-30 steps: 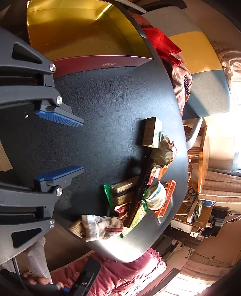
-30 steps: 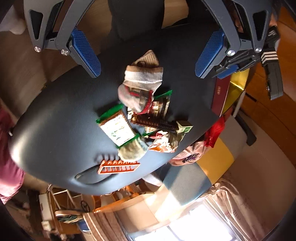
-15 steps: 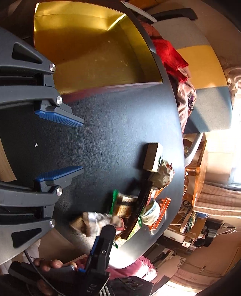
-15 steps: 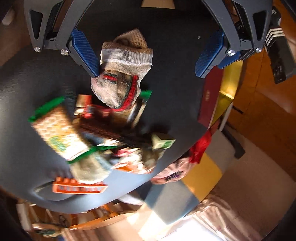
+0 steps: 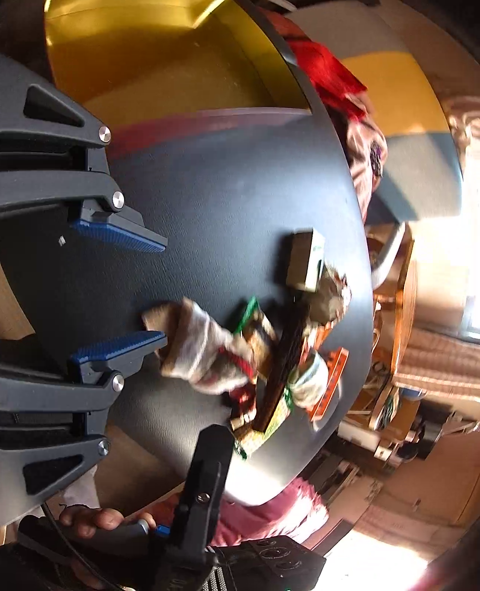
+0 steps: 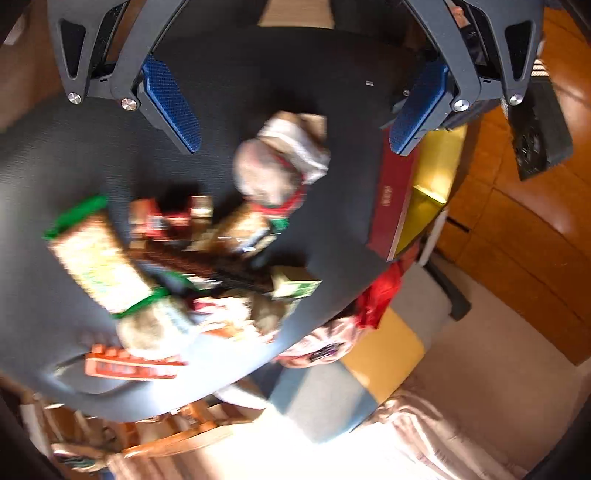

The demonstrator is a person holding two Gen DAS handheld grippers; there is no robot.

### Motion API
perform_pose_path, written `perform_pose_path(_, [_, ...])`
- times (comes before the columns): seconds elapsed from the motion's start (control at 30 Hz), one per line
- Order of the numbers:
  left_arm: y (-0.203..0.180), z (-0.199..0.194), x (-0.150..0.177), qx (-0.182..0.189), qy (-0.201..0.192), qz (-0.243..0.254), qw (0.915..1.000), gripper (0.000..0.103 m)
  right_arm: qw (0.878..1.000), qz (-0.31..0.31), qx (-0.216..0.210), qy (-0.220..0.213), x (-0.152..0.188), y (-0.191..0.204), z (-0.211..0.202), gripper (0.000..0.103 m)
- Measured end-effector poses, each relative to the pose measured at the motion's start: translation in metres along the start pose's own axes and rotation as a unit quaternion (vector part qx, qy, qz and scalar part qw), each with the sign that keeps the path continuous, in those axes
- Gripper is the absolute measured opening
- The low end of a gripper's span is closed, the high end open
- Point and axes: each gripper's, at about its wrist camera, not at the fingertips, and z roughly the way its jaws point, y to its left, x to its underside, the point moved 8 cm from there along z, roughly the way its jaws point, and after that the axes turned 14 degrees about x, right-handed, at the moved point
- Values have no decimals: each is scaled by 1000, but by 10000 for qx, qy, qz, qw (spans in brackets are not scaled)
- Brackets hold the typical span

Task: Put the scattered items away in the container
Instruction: 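Grasp the striped knit sock with the left gripper, then lift the sock with the left gripper while the right gripper grasps the brown-black Lego strip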

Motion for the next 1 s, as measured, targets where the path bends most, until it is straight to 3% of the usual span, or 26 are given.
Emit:
perform_pose_path(0.23, [-26, 32, -27, 300, 174, 385, 9987, 45, 9985, 366, 409, -89, -5, -43, -4, 103])
perform_pose_path(0.67, [-33, 72, -37, 587, 510, 842, 9934, 48, 9976, 268, 627, -125, -8, -53, 1, 103])
perform_pose_path(1.0, [-21, 83, -19, 857, 674, 312, 9936, 52, 9967, 153, 776, -154, -9, -50, 4, 103])
